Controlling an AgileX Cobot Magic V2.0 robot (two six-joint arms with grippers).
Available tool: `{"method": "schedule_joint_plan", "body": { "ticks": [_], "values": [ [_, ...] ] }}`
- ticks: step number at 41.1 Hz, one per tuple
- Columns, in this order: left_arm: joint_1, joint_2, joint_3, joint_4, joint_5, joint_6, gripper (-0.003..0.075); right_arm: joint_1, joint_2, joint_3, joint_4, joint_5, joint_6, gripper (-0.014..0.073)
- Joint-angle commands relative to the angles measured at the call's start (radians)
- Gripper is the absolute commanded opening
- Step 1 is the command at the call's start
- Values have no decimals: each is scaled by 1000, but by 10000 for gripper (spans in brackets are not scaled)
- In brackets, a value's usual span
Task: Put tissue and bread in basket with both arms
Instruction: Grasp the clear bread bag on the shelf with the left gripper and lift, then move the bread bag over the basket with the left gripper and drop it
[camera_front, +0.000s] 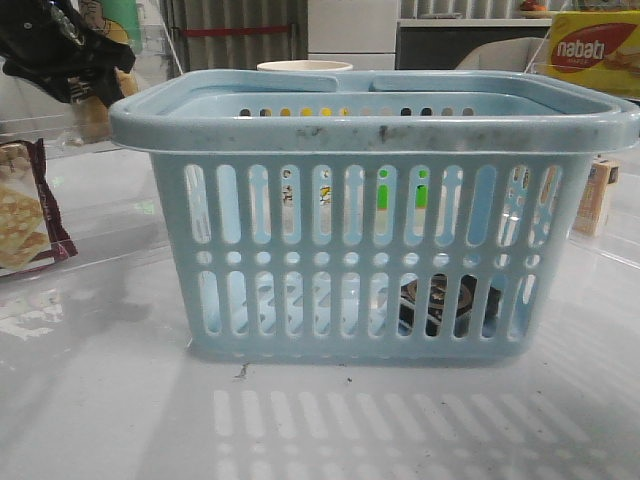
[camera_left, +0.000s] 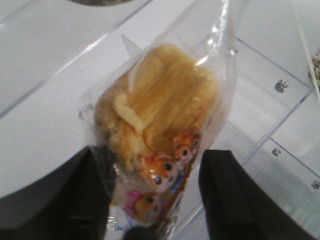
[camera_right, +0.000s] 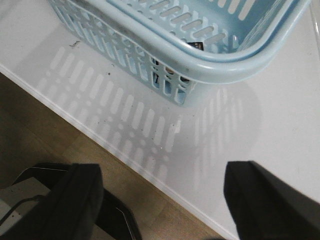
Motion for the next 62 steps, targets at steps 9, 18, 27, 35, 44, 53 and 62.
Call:
{"method": "schedule_joint_plan", "body": {
  "ticks": [9,18,27,35,44,53,62],
  "values": [
    [2,-86,-117,-3,40,-2,130,-1,-3,-26,-7,-55,-6,602],
    [-2,-156,-229,-10,252,0,91,-1,-3,-26,-7,-55,-6,602],
    [-38,-284,-260,-48,339,52,91,-1,-3,-26,-7,-55,-6,602],
    [-94,-370,-226,-317,450,220,91,-1,-3,-26,-7,-55,-6,602],
    [-221,-432,-78,-497,416,384,91,-1,-3,-26,-7,-55,-6,602],
    [-353,-397,19,-491,384,421,91,-1,-3,-26,-7,-55,-6,602],
    [-396,-306,46,-486,392,421,91,-1,-3,-26,-7,-55,-6,602]
  ]
}}
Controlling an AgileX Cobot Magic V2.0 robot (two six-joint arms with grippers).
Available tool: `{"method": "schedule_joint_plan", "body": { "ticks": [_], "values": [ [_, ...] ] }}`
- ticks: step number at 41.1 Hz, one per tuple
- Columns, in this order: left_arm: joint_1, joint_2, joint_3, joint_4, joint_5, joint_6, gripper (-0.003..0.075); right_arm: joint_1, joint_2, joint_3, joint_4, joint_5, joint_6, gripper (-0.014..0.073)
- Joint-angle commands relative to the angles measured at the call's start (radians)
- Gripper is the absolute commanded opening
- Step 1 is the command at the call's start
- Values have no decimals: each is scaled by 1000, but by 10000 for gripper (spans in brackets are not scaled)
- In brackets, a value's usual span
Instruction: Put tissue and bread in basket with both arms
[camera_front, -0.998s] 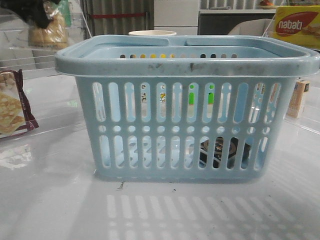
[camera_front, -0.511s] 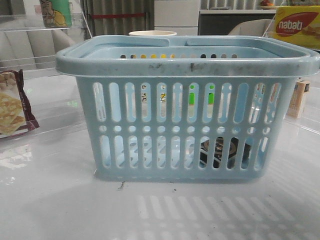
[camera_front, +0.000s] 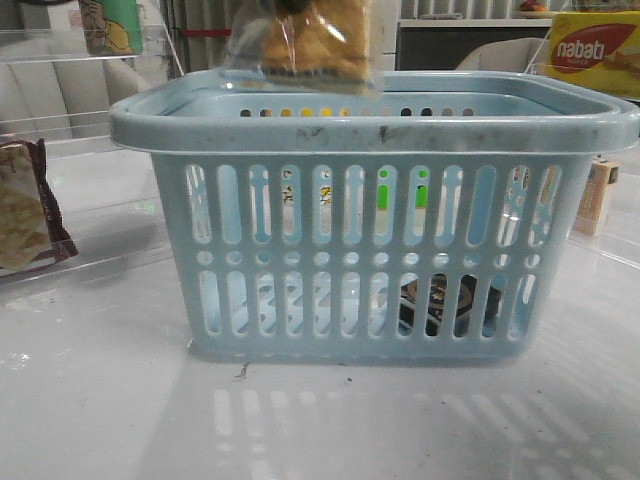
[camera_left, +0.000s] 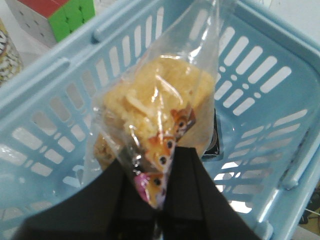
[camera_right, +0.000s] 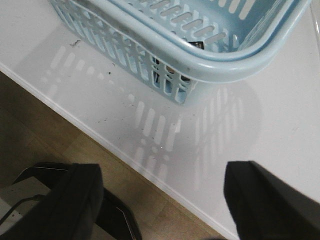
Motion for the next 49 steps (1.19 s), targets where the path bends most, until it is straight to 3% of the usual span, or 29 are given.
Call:
{"method": "schedule_joint_plan", "body": {
  "ticks": [1,4,10,14,21,31,49],
  "values": [
    [-12,-3,-26,-35,-58,10,92,-1,-3,-26,-7,-56,-6,602],
    [-12,20,-26,-35,-60,28,134,-1,-3,-26,-7,-56,-6,602],
    [-12,32,-32,-37,-60,26,405,-1,-3,-26,-7,-56,-6,602],
    [-12,22,-34,-37,-63,26,498,-1,-3,-26,-7,-56,-6,602],
    [-12,-40,-34,5,-55,4,482,-1,-3,-26,-7,-56,-6,602],
    [-12,-212,-8,224,34,-165,408,-1,-3,-26,-7,-56,-6,602],
    [-12,-717,507,302,-39,-297,400,-1,-3,-26,-7,-56,-6,602]
  ]
}}
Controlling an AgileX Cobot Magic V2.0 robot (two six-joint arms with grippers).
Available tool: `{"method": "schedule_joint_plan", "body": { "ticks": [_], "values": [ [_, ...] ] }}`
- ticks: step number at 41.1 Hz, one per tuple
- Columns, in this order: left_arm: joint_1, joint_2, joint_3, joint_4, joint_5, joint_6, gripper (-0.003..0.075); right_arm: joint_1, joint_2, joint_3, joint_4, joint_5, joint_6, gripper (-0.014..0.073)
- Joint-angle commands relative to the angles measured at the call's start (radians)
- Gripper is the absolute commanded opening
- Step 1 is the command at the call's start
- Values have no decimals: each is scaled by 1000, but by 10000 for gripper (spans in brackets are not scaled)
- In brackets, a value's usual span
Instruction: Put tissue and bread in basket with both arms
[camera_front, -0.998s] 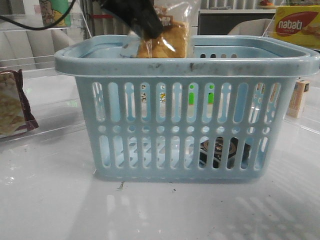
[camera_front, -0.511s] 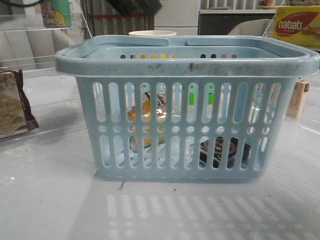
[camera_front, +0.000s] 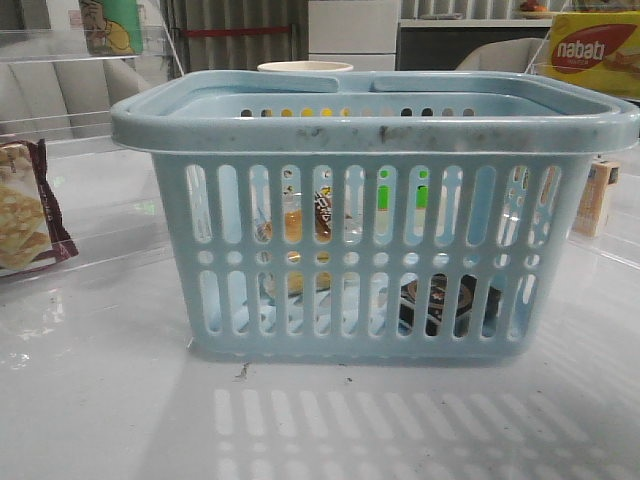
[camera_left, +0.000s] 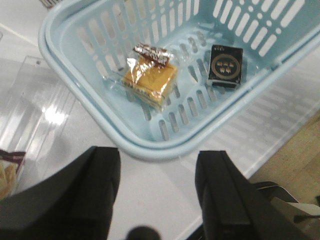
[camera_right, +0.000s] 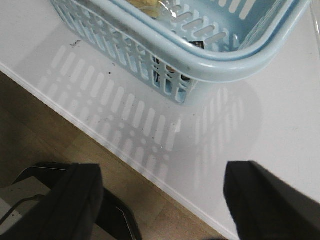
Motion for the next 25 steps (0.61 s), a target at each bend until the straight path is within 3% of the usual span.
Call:
{"method": "schedule_joint_plan", "body": {
  "ticks": [1,15,22,25],
  "values": [
    [-7,-151,103,9,-74,-44,400,-1,-3,-26,-7,-56,-6,602],
    [-7,-561,437,143,-81,-317,400,-1,-3,-26,-9,-56,-6,602],
    [-7,-673,521,148,-154,-325,398,-1,-3,-26,-9,-57,-6,598],
    [-7,-685,533,148,-187,-330,358,-1,-3,-26,-9,-57,-7,549]
  ]
}}
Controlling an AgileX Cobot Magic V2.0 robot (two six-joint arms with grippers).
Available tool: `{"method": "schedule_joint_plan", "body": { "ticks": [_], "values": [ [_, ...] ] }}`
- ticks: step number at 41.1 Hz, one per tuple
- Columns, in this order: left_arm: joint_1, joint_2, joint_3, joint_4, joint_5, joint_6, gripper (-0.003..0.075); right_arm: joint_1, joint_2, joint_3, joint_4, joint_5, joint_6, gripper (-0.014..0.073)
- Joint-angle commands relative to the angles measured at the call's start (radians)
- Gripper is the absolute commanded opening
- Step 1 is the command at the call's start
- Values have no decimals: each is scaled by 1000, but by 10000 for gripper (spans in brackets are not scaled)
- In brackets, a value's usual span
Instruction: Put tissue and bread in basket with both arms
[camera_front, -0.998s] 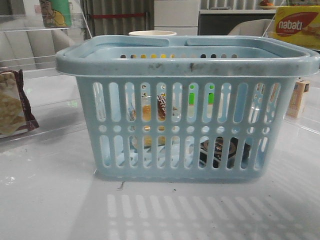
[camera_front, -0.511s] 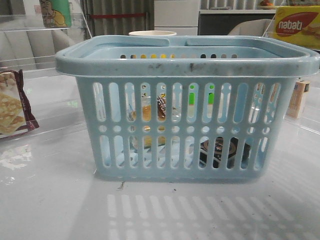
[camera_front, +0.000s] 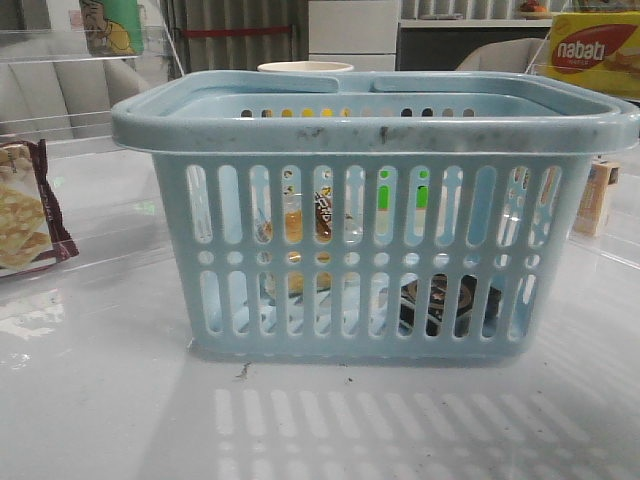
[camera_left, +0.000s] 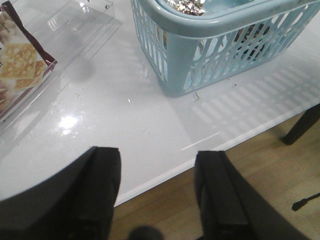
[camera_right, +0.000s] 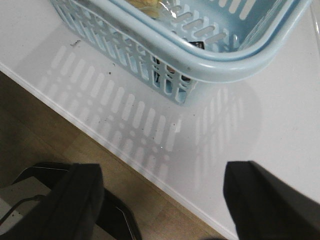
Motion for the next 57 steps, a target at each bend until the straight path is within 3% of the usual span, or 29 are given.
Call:
{"method": "schedule_joint_plan", "body": {
  "ticks": [1,9,13,31,34,41,48,57],
  "values": [
    [-7,-8,-11,-2,-124,-13,330,-1,-3,-26,-9,-59,-7,512],
    [-7,-4,-11,-6,-173,-13,93,-1,-3,-26,-9,-64,-7,149],
    [-7,-4,-11,-9,-173,-13,95,-1,-3,-26,-9,-61,-7,46],
    [-7,-20,0,-9,-190,-13,95,-1,-3,-26,-9,-58,-7,55],
    [32,-53,26,29,-225,-13,95,-1,-3,-26,-9,-57,-7,55],
    [196,-192,199,128,-452,-13,95,-1,-3,-26,-9,-57,-7,55],
    [353,-346,439,114,-703,-13,95,-1,-3,-26,-9,-57,-7,55],
    [442,-480,637,106,-886,-13,95,-1,-3,-26,-9,-57,-7,55]
  ]
}}
